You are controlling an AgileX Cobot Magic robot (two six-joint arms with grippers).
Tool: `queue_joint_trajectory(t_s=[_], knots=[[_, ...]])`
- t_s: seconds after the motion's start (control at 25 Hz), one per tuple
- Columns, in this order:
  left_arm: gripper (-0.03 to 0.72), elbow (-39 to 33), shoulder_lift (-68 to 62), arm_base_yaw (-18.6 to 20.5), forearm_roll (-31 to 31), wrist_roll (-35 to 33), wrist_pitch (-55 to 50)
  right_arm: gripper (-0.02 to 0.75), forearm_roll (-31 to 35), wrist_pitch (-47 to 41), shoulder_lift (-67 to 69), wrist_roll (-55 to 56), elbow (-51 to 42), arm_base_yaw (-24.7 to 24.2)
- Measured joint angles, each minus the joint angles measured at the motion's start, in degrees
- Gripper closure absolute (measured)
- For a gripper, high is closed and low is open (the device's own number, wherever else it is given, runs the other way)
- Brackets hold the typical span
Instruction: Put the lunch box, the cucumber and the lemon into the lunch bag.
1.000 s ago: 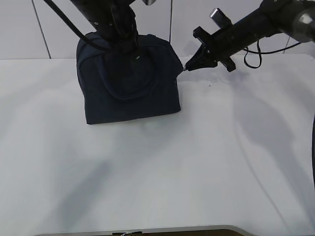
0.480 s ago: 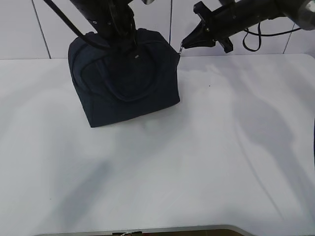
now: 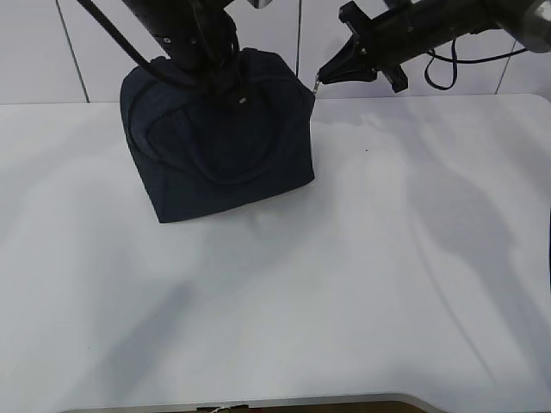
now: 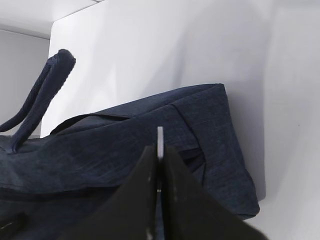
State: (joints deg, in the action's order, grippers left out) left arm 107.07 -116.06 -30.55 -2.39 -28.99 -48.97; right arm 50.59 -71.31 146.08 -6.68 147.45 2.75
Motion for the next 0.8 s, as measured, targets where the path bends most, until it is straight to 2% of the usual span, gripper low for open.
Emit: queue_joint_trajectory(t_s=[0.52,0.8], knots=[[0.326,0.09,2.58,0.0,-3.04,0.0,-1.77,0.733,0.37,-0.05,0.0,0.12,0.0,0.0],[0.288,0.85,3.8,0.0,-8.33,0.0,4.1,0.733,0.46,-0.05,0.0,0.12,0.0,0.0]])
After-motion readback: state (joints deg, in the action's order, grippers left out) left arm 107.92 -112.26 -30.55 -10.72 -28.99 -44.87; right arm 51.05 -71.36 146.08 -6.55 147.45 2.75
